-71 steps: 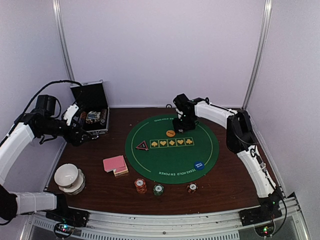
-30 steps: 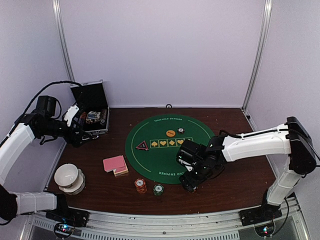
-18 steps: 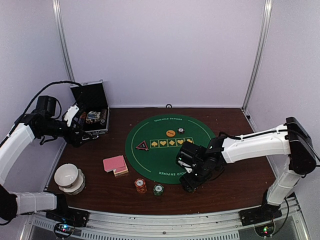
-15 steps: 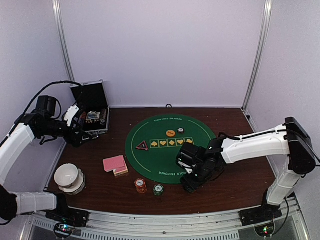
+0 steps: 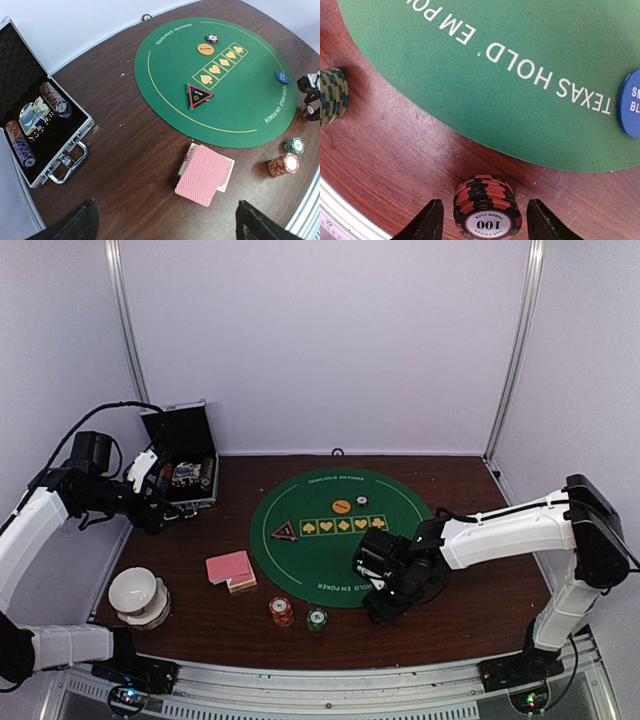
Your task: Distribute texas hold em gaming equipment
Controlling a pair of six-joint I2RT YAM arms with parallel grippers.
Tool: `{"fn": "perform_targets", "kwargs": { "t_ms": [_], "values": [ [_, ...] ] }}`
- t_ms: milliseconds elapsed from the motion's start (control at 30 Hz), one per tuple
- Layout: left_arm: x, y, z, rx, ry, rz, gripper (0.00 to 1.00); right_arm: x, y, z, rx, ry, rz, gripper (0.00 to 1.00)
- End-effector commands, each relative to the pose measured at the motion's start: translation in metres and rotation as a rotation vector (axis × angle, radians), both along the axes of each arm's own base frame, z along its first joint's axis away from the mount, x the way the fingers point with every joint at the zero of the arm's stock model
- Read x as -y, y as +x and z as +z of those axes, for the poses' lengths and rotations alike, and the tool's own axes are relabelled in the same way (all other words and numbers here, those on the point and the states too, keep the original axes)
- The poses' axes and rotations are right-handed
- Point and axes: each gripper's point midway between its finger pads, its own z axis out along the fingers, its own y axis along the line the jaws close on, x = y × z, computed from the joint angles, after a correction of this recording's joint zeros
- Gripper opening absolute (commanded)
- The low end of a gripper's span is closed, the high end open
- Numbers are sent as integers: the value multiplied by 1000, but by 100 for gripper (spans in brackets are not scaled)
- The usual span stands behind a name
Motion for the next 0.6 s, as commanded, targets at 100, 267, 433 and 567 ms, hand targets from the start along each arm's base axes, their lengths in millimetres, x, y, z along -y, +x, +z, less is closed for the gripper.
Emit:
{"fn": "perform_targets", "kwargs": {
  "t_ms": [100, 267, 433, 567],
  "values": [
    [3, -4, 4, 23, -4, -23, 98, 2, -4, -8, -12, -12, -3, 57],
    [3, -5, 4, 21, -2, -24, 98, 1, -3, -6, -10, -10, -1, 49],
    [3, -5, 5, 25, 0, -26, 98, 1, -2, 5, 1, -9, 9, 40],
    [4, -5, 6, 26, -3, -30, 98, 1, 2, 20, 24, -14, 22, 34]
  ]
}}
